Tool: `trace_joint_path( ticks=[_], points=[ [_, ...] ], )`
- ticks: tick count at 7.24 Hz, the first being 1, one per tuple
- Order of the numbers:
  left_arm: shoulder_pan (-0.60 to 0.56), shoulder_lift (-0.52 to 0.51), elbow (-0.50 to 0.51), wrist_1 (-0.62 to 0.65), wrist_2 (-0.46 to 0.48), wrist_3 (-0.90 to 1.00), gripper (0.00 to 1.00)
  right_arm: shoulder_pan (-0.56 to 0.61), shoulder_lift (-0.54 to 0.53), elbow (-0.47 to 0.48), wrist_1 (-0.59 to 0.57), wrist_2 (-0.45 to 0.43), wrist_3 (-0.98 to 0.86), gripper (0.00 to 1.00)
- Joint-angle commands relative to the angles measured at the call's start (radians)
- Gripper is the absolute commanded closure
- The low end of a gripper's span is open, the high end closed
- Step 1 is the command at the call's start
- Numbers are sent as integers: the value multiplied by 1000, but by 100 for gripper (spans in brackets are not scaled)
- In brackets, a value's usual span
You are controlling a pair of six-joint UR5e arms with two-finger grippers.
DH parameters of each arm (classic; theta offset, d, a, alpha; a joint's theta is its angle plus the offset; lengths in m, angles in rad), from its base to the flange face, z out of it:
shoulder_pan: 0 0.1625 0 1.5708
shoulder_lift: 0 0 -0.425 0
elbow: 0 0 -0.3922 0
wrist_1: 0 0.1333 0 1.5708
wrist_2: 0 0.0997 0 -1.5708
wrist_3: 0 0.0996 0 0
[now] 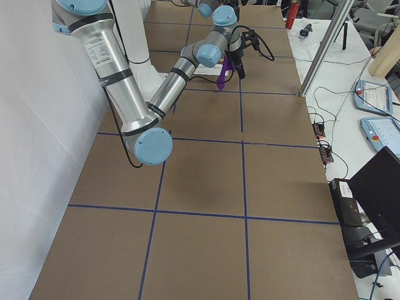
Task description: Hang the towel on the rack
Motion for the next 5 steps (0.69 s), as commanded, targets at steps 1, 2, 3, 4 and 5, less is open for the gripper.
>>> trace_joint_path(
  ticks=[1, 2, 3, 4, 5],
  points=[
    [138, -1, -166, 259, 242, 18, 100, 81, -56, 14, -171, 8, -184, 0],
    [172, -2, -257, 431, 313, 73, 100, 129, -102, 20, -231, 8, -313, 0],
    [235, -2, -326, 572, 427, 99, 100, 178, -146, 17, -271, 8, -446, 0],
    [328, 1, -337, 683, 568, 104, 100, 213, -174, 8, -302, 8, -548, 0],
    [397, 1, -351, 769, 656, 104, 100, 256, -188, -12, -313, 10, -608, 0]
  ],
)
